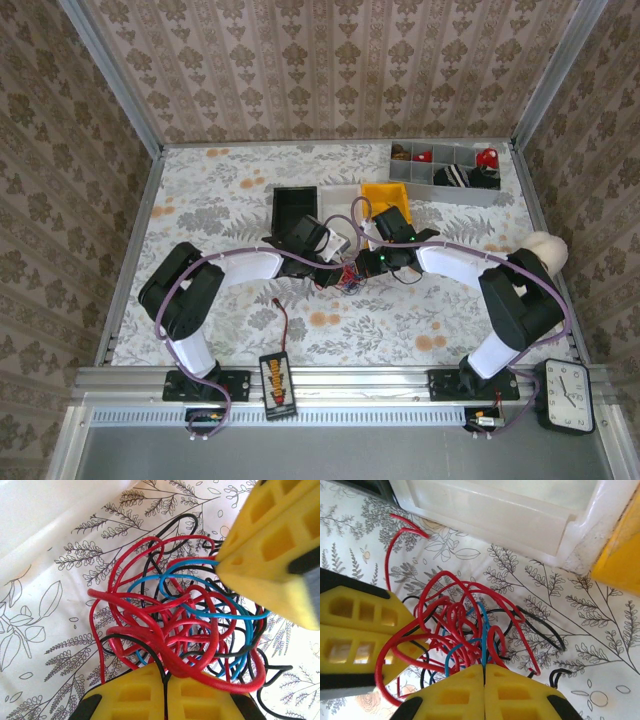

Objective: Untangle the cables

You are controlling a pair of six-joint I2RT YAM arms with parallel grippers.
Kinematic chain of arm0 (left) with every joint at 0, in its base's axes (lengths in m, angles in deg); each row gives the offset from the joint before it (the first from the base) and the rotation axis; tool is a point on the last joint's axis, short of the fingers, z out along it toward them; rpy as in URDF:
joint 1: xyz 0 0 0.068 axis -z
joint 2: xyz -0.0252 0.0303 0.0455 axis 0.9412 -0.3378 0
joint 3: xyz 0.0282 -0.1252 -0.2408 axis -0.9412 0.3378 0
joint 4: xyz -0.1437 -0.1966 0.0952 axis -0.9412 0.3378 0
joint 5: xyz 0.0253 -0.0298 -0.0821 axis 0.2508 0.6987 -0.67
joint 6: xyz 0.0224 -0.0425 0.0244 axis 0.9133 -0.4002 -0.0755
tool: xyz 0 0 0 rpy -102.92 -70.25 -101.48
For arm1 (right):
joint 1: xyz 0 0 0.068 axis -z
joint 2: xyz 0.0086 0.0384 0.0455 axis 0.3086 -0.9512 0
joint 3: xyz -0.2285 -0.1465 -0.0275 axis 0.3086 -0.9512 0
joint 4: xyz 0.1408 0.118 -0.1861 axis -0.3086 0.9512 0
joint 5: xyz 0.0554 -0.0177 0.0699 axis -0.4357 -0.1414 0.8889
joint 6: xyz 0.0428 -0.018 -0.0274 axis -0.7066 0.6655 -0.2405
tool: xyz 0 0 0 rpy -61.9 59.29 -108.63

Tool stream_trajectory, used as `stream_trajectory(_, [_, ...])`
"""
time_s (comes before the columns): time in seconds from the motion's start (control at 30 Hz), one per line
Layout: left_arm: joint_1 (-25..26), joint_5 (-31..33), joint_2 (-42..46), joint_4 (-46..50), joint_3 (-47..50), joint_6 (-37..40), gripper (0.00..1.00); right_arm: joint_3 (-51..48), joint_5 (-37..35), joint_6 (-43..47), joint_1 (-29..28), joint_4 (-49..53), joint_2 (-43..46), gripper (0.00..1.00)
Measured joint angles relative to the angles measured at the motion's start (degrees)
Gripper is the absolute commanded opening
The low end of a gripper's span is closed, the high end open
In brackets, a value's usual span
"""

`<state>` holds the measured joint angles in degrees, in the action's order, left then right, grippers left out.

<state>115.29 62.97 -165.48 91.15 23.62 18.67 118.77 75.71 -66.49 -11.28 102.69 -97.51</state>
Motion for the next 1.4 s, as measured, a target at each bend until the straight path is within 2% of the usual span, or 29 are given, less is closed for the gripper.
stream_trajectory(0.3, [-0.02, 0.00, 0.00, 0.13, 0.00, 0.00, 0.00, -0.35, -0.17, -1.18, 2.03, 0.92, 7.32, 0.01])
stream_trajectory(0.5, [-0.11, -0.02, 0.00, 0.15, 0.00, 0.00, 0.00, -0.35, -0.81, -3.21, 5.66, 0.90, 11.80, 0.00])
stream_trajectory(1.07, [-1.46, -0.76, 0.00, -0.22, 0.63, 0.00, 0.00, 3.17, -15.39, -8.52, 25.20, 0.44, 31.04, 0.00])
stream_trajectory(1.4, [-2.84, -1.51, 0.26, -0.57, 2.14, 0.46, 0.00, 5.29, -16.61, -9.40, 38.62, 1.55, 34.56, 0.00])
